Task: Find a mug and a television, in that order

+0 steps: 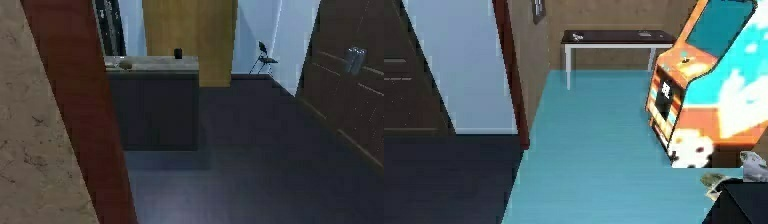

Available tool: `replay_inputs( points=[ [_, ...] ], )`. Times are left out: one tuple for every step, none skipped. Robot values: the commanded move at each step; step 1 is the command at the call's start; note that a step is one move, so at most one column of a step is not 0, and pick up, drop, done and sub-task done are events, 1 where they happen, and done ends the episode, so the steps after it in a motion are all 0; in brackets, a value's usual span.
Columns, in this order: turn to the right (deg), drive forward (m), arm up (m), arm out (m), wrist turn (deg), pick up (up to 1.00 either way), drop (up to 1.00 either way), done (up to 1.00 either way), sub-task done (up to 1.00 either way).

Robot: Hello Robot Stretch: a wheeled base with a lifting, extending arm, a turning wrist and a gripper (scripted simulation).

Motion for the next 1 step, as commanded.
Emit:
replay_inputs(
  points=[
    [45.0,0.0,0.0,0.0,0.0,0.0,0.0,0.0,0.0]
  ],
)
